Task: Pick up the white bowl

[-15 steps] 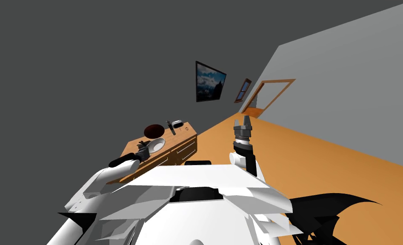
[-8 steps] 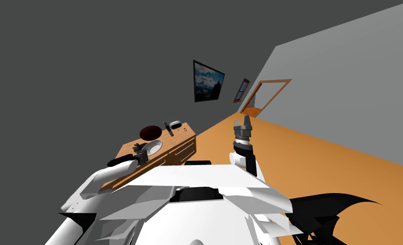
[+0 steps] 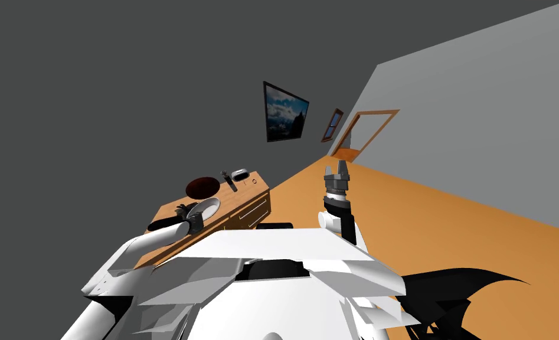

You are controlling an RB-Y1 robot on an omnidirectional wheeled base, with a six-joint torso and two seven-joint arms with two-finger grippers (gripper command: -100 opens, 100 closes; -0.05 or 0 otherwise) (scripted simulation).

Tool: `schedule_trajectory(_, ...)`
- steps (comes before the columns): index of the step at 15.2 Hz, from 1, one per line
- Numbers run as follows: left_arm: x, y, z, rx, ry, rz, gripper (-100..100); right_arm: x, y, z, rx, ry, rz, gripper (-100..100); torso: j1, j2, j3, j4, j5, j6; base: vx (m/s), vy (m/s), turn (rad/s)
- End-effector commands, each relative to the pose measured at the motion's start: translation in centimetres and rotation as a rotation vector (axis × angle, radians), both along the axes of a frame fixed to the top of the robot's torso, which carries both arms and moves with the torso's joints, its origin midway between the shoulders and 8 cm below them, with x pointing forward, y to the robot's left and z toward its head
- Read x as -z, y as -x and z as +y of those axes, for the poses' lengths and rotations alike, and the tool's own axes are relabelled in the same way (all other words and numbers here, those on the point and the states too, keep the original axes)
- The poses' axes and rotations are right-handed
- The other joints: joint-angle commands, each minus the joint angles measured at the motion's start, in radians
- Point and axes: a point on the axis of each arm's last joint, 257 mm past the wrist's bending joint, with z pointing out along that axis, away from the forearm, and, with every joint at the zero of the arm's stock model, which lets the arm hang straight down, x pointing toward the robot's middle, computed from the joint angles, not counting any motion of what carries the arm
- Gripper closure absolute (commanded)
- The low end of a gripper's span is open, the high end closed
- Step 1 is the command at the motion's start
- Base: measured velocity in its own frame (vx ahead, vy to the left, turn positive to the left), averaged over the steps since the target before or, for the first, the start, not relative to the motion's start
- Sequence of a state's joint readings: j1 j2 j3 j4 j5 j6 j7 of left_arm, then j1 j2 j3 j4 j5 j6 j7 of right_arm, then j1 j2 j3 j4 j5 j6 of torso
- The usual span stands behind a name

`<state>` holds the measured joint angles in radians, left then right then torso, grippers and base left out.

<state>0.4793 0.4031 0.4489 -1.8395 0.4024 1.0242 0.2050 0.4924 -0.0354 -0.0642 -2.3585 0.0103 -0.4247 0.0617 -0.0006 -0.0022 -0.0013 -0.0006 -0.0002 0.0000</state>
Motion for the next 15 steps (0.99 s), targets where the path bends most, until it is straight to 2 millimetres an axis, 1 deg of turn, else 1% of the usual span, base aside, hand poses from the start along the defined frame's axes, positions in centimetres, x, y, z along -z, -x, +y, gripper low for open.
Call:
schedule_trajectory(1,0.7,-0.3,0.1,-0.001,0.0,-0.004,-100,0.0,0.0,0.0,0.0,0.0,0.0,0,0.0,0.0,0.0,0.0,0.0,0.0,0.008,0.024,-0.01)
schedule_trajectory(4,1.7,-0.5,0.1,-0.002,0.001,-0.007,-100,0.0,0.0,0.0,0.0,0.0,0.0,0,0.003,0.001,0.001,0.0,0.001,0.0,0.007,0.038,-0.01)
schedule_trajectory(5,1.3,-0.5,0.0,-0.002,0.001,-0.004,-100,0.0,0.0,0.0,0.0,0.0,0.0,0,0.003,0.002,0.001,0.0,0.001,0.0,0.005,0.024,-0.006)
schedule_trajectory(6,1.4,-0.6,0.1,-0.002,0.001,-0.006,100,0.0,0.0,0.0,0.0,0.0,0.0,0,0.003,0.002,0.001,0.0,0.001,0.0,0.002,0.009,-0.002)
schedule_trajectory(10,1.4,-0.6,0.0,0.0,0.0,-0.005,100,0.0,0.0,0.0,0.0,0.0,0.0,0,0.001,0.002,0.001,0.001,0.0,-0.001,0.0,0.001,-0.003)
schedule_trajectory(11,0.7,-0.3,0.1,-0.001,0.0,-0.004,100,0.0,0.0,0.0,0.0,0.0,0.0,0,0.001,0.002,0.002,0.001,0.0,-0.001,-0.002,-0.02,0.01)
schedule_trajectory(14,-0.3,0.0,0.0,0.001,-0.001,-0.001,100,0.0,0.0,0.0,0.0,0.0,0.0,0,-0.003,0.004,0.002,0.001,-0.002,-0.001,-0.006,-0.036,0.017)
schedule_trajectory(15,0.2,-0.1,0.1,0.0,-0.001,-0.003,100,0.0,0.0,0.0,0.0,0.0,0.0,0,-0.004,0.004,0.003,0.001,-0.002,-0.001,-0.006,-0.023,0.01)
